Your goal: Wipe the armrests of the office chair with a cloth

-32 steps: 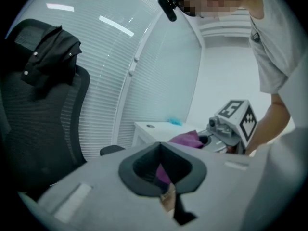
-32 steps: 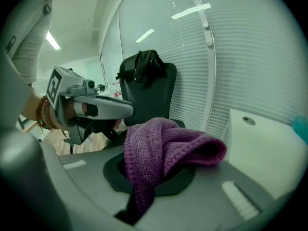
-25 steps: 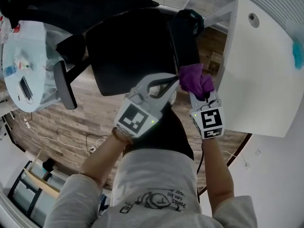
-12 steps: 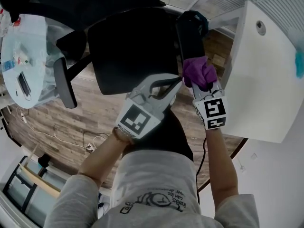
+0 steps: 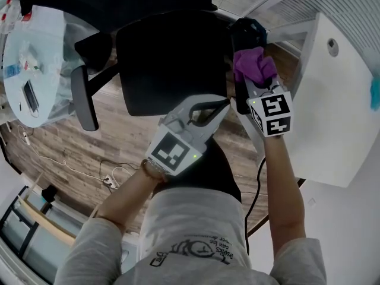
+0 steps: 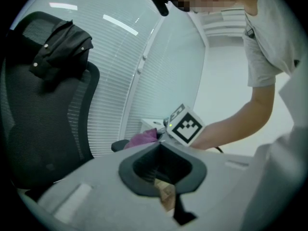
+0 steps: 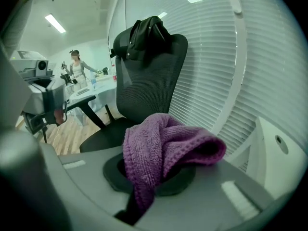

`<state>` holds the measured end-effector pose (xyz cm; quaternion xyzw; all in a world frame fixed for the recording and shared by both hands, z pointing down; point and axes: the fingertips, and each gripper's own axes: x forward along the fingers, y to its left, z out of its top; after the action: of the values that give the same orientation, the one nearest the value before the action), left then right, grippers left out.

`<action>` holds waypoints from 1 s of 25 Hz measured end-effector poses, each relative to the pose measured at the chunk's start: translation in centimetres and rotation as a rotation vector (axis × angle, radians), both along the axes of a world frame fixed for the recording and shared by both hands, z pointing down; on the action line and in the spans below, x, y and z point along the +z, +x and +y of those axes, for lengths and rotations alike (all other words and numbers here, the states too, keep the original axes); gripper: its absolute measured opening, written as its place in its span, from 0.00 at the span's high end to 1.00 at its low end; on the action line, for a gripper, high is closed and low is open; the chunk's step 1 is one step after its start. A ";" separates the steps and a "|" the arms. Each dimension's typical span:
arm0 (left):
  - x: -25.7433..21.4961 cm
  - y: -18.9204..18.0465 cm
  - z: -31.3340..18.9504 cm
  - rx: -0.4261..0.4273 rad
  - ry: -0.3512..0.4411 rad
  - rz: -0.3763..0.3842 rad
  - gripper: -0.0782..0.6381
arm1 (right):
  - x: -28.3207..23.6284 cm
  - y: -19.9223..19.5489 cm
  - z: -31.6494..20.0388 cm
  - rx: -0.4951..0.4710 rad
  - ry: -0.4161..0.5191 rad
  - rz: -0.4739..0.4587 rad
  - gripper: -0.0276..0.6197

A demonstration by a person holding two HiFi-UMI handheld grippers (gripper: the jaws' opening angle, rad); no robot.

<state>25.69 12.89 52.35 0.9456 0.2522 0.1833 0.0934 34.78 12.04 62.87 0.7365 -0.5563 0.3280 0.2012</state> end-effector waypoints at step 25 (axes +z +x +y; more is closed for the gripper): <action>-0.6 0.7 3.1 0.026 0.012 0.002 0.89 | 0.2 1.2 0.2 -0.046 0.026 -0.009 0.91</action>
<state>26.37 15.96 51.76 0.9429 0.2633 0.1851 0.0852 36.02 12.21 63.04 0.7244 -0.5783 0.3193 0.1969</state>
